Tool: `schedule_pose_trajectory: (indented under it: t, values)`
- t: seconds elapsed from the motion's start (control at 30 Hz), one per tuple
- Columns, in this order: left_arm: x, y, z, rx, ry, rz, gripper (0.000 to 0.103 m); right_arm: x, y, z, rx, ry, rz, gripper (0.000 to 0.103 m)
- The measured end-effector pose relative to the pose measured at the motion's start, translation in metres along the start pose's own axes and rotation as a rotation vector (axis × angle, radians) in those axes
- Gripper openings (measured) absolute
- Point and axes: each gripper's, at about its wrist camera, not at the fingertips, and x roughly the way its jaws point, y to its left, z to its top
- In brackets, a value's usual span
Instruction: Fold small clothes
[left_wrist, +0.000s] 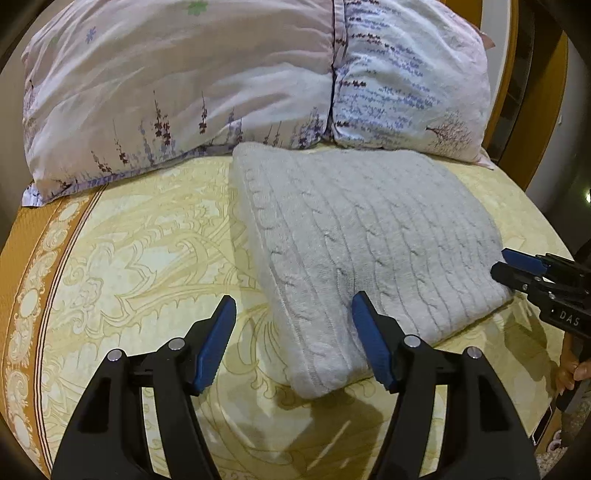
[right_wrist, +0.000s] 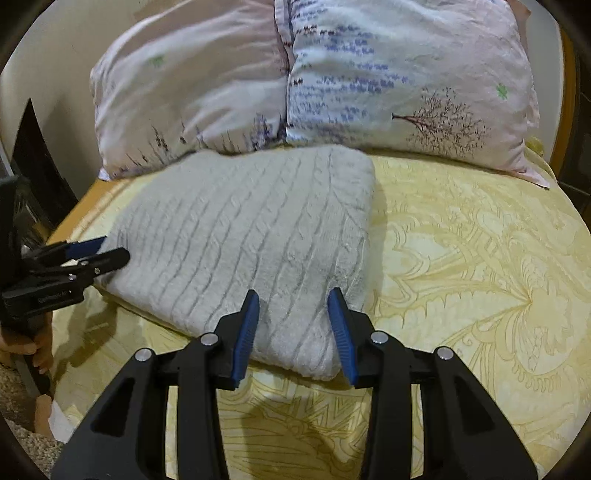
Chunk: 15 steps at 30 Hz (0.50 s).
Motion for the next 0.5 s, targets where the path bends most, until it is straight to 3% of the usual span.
schedule_pose_trajectory:
  t: [0.4, 0.5]
  values:
    - [0.019, 0.009, -0.002, -0.048, 0.040, 0.002, 0.080, 0.007, 0.004, -0.003, 0.002, 0.023, -0.030, 0.044]
    - [0.010, 0.017, -0.005, -0.093, 0.015, -0.035, 0.080, -0.006, 0.001, -0.003, 0.038, -0.015, -0.015, 0.064]
